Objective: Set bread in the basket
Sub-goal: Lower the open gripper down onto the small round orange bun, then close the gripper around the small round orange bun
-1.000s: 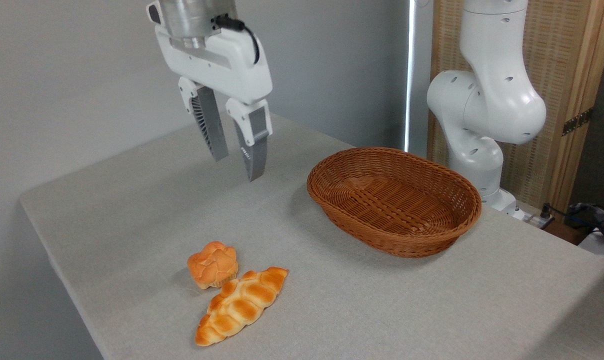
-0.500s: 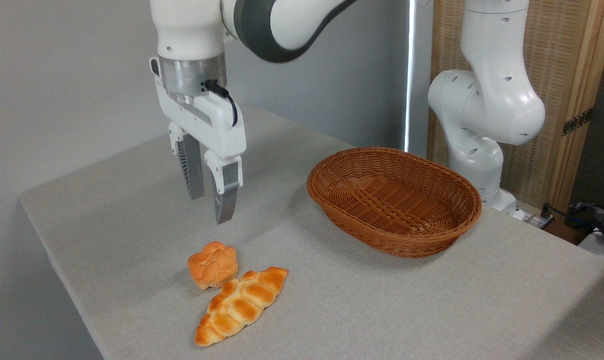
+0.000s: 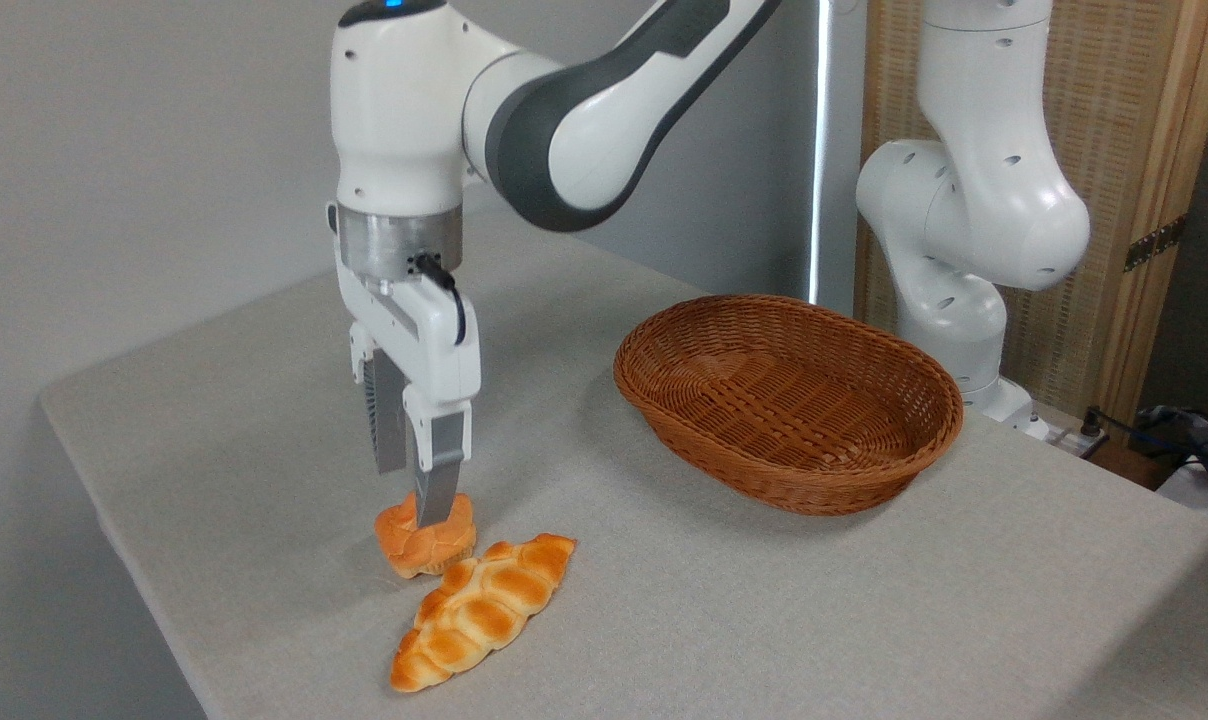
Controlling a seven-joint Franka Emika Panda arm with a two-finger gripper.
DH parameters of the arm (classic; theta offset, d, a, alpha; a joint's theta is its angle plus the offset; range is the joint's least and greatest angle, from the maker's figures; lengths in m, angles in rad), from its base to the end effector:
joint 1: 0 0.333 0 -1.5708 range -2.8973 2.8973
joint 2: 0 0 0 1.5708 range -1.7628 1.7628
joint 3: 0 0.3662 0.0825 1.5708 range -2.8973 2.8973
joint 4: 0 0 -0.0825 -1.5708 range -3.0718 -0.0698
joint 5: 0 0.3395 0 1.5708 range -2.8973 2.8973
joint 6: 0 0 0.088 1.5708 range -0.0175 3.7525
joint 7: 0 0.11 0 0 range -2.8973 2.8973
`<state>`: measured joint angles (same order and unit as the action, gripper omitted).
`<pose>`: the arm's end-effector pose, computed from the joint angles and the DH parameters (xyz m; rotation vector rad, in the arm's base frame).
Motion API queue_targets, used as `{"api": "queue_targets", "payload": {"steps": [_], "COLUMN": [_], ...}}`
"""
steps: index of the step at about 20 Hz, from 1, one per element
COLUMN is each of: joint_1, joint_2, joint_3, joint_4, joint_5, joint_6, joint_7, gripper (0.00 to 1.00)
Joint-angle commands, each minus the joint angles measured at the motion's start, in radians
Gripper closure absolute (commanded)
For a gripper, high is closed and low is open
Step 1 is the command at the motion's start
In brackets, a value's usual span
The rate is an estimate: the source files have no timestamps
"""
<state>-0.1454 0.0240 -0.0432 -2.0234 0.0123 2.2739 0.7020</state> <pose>0.5317 -0.1009 0.5273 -2.7546 1.3262 -0.3328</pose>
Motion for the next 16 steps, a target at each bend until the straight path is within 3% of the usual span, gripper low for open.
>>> {"api": "queue_targets", "payload": {"steps": [1, 7, 9, 11, 13, 16], "joint_1": [-0.003, -0.006, -0.006, -0.006, -0.006, -0.006], "joint_2": [0.031, 0.042, 0.051, 0.056, 0.056, 0.057], "joint_3": [0.005, -0.007, -0.009, -0.009, -0.009, -0.010], "joint_4": [-0.011, -0.058, -0.060, -0.060, -0.060, -0.060], "joint_5": [0.015, 0.024, 0.072, 0.081, 0.081, 0.081], "joint_6": [0.039, 0.075, 0.075, 0.075, 0.075, 0.075], "joint_7": [0.016, 0.021, 0.019, 0.017, 0.019, 0.021], "gripper": [0.00, 0.00, 0.00, 0.03, 0.18, 0.57]}}
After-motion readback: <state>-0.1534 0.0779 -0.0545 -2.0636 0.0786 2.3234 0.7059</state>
